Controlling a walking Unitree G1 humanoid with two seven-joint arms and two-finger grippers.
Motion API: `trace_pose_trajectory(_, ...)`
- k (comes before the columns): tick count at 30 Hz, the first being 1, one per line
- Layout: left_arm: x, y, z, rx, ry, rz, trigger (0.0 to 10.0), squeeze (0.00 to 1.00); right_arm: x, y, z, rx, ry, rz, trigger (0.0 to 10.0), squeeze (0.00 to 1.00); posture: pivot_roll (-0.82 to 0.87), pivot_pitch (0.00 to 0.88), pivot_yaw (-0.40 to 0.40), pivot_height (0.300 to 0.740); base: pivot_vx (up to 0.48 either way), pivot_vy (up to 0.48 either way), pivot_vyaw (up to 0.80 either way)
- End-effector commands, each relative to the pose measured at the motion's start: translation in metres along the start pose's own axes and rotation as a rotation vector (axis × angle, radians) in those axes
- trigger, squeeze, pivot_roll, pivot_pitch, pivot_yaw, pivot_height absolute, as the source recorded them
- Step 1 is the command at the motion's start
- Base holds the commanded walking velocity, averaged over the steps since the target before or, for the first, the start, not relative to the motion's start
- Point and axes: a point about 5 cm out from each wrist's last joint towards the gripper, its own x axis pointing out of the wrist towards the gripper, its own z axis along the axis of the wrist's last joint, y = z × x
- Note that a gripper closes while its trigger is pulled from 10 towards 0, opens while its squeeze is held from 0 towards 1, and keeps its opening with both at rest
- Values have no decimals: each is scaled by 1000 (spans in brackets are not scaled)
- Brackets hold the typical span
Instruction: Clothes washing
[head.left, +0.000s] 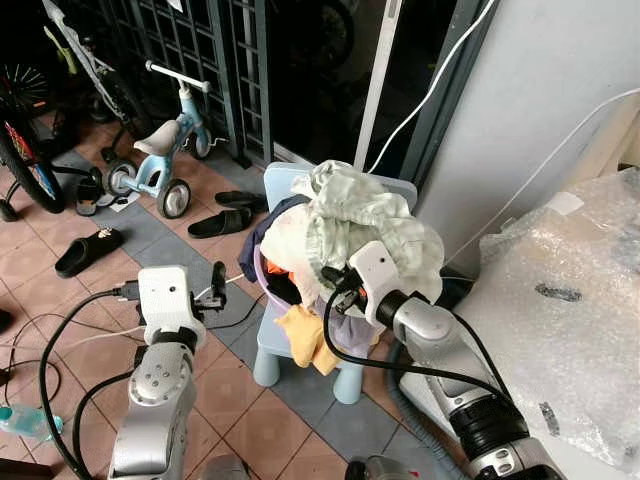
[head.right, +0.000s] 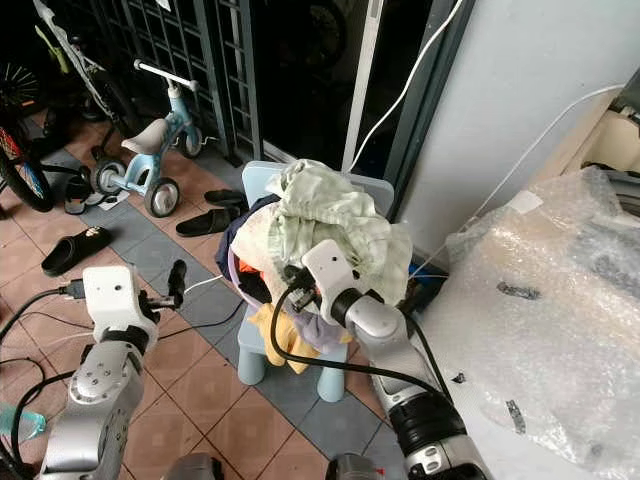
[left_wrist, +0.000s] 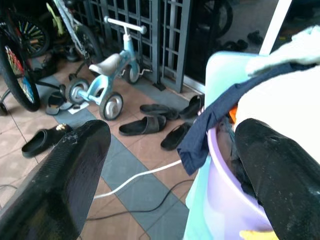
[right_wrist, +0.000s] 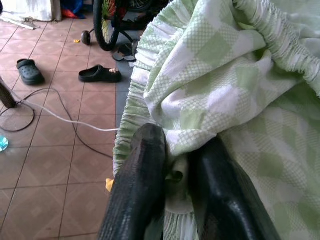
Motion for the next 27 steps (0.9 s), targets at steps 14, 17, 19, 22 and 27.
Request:
trace_pose_trajectory(14, -1, -1, -1, 11, 32, -19, 10000, 0, -10, -15, 13, 11, -29, 107, 0, 0, 15, 73, 0, 740, 0, 0, 0)
trace_pose_trajectory(17, -1, 1, -2, 8, 37, -15, 10000, 0, -10, -20, 53, 54, -256, 89, 0, 0, 13, 74, 5, 740, 0, 0, 0)
trace_pose_trajectory(19, -1, 1, -2, 10, 38, -17, 10000, 0, -9, -26, 77, 71, -373, 32, 0, 0, 12, 74, 5, 740, 0, 0, 0)
trace_pose_trajectory(22, 0, 0, -1, 12, 38, -18, 10000, 0, -9, -35, 100, 95, -470, -42, 0, 0, 13, 72, 7, 740, 0, 0, 0)
trace_pose_trajectory(27, 1, -1, 1, 13, 25, -16, 10000, 0, -9, -41, 109, 160, -513, -94, 0, 0, 17, 66, 2, 740, 0, 0, 0)
